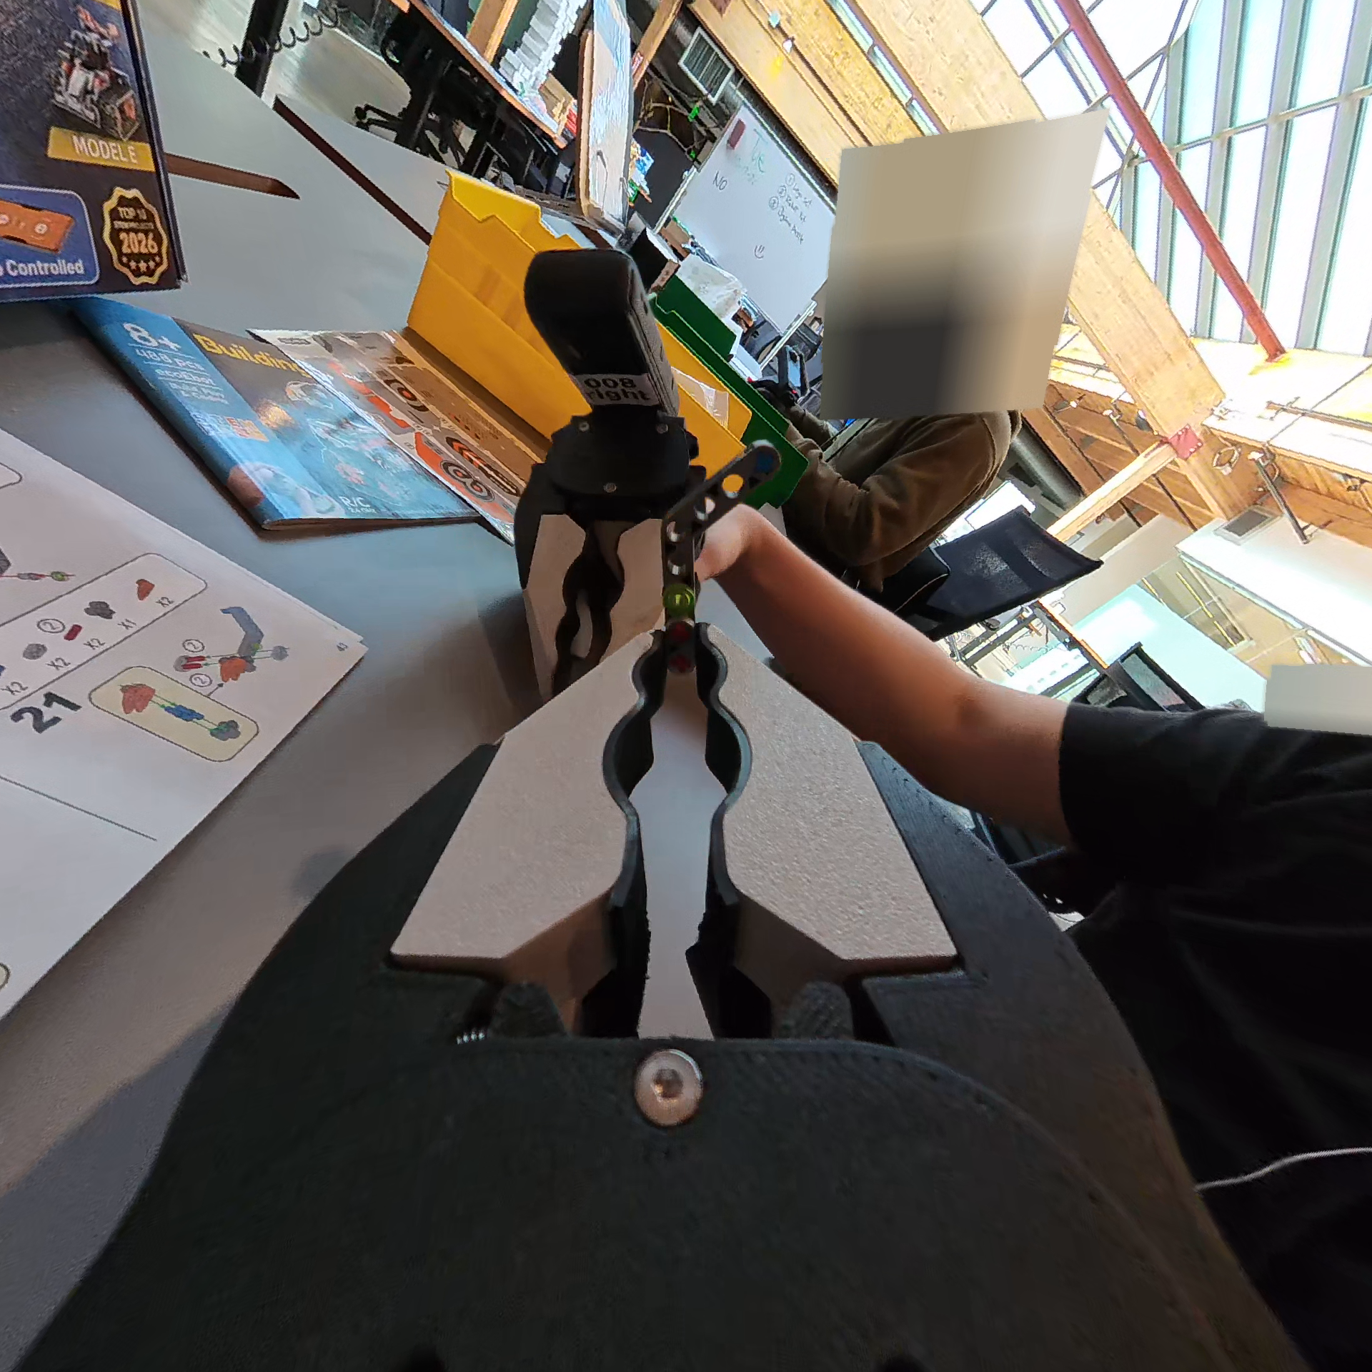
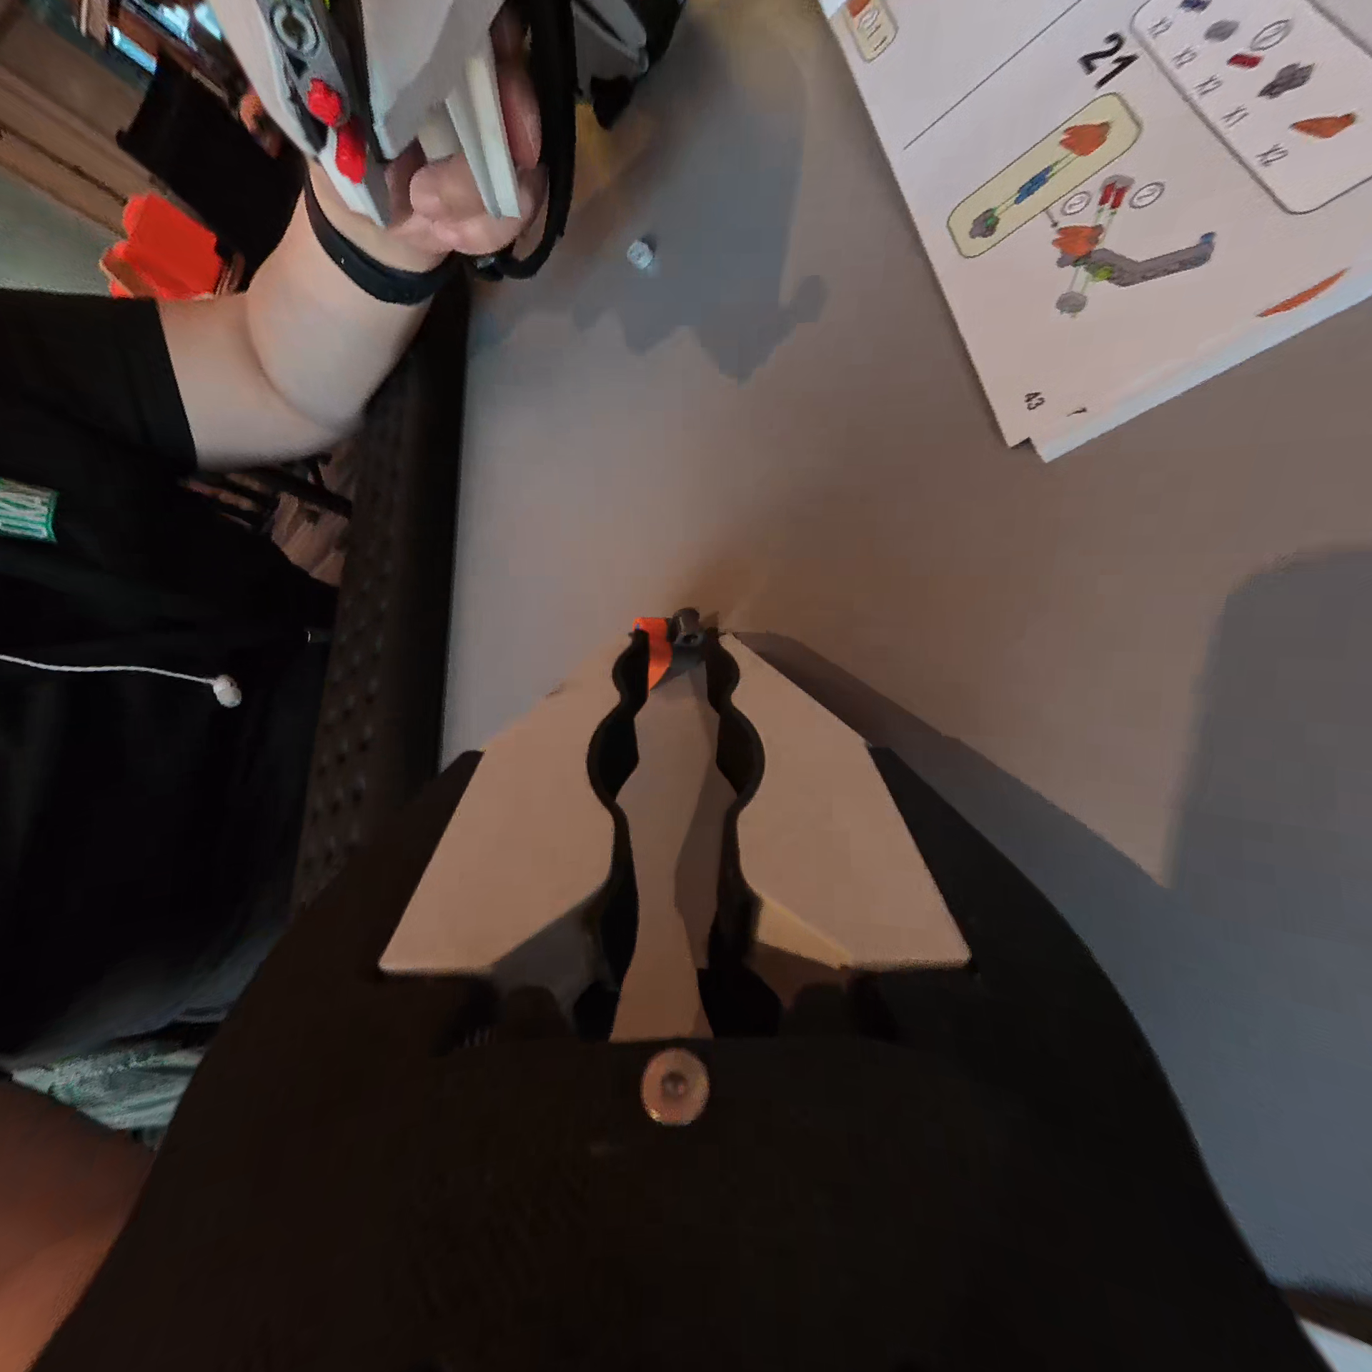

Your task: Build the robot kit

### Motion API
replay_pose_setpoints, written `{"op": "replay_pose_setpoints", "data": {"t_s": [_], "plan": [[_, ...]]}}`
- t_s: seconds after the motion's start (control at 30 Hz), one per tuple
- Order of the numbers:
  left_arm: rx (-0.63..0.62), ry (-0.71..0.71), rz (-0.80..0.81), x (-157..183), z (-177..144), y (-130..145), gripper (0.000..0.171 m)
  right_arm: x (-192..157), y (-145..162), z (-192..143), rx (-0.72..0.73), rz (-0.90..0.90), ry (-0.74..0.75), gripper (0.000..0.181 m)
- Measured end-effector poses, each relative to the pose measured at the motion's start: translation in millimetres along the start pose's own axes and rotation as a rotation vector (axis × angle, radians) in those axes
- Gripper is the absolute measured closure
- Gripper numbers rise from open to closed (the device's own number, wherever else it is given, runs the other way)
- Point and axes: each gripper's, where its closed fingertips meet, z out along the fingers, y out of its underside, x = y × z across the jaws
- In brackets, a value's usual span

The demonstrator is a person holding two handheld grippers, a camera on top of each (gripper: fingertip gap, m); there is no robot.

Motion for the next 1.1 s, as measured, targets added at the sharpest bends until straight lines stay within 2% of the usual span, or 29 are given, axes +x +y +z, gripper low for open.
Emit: {"op": "replay_pose_setpoints", "data": {"t_s": [0.4, 0.5, 0.63, 0.73, 0.87, 1.1], "plan": [[-0.04, -0.014, 0.003, -4.5, 3.2, 6.3, 0.166, -3.3, 4.2, 11.3, -0.104, -0.07, -0.001, 0.175], [-0.047, -0.021, 0.0, -6.3, 3.4, 7.9, 0.166, -3.2, 0.1, 3.9, -0.091, -0.084, 0.062, 0.175], [-0.056, -0.033, 0.013, -6.1, 5.0, 10.2, 0.166, -26.8, -35.0, -12.7, 0.056, -0.303, 0.267, 0.175], [-0.038, 0.016, 0.03, 5.5, 9.6, 8.1, 0.166, -48.6, -56.1, -20.7, 0.189, -0.435, 0.375, 0.175], [-0.033, 0.058, 0.054, 17.7, 12.7, 8.1, 0.166, -70.7, -69.8, -20.1, 0.342, -0.44, 0.335, 0.176], [-0.074, 0.083, 0.059, 25.2, 17.9, 15.8, 0.166, -76.9, -69.6, -12.0, 0.362, -0.379, 0.243, 0.175]]}}
